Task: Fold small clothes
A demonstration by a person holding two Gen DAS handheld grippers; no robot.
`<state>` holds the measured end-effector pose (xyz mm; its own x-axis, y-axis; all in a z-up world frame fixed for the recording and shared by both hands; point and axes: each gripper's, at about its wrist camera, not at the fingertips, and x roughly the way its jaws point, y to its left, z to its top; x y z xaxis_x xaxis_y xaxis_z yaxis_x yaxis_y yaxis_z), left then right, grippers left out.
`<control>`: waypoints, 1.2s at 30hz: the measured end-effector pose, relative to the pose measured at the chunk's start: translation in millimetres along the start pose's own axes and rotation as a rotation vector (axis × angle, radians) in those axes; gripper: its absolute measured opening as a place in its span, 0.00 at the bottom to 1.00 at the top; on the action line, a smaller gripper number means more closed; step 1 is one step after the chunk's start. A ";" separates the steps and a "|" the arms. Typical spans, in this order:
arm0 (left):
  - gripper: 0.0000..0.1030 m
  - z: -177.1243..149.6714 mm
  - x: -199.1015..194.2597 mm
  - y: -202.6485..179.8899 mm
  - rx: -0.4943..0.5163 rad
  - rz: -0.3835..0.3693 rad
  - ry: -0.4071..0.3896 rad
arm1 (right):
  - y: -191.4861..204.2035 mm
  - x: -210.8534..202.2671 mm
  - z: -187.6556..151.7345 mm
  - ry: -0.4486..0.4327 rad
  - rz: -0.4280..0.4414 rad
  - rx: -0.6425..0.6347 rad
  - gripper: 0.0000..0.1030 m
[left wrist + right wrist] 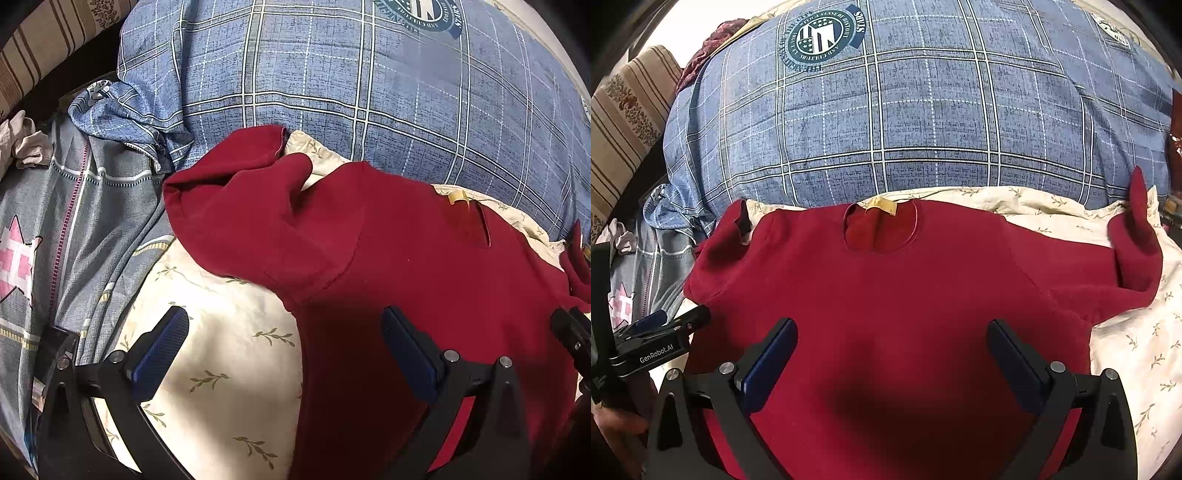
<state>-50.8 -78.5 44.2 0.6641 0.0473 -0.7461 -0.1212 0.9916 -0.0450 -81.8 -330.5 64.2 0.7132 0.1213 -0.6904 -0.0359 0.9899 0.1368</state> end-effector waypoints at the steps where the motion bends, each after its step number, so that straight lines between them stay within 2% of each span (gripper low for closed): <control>1: 1.00 0.0 -0.1 0.0 0.000 0.000 0.000 | 0.3 0.2 -0.2 0.000 0.001 0.001 0.99; 5: 1.00 -0.5 -0.4 0.5 0.002 0.001 0.000 | -3.3 0.4 -1.7 -0.012 -0.002 -0.008 0.99; 15: 1.00 -0.1 0.1 2.3 0.001 0.004 -0.001 | -3.8 6.5 -3.8 0.038 -0.019 -0.008 0.99; 36: 1.00 2.3 1.8 8.5 -0.032 0.014 0.006 | -1.4 9.1 -6.6 0.039 -0.017 -0.010 0.99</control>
<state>-49.0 -69.7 43.9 0.6574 0.0608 -0.7511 -0.1544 0.9865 -0.0553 -79.8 -330.2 53.0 0.6858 0.1065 -0.7199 -0.0305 0.9926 0.1178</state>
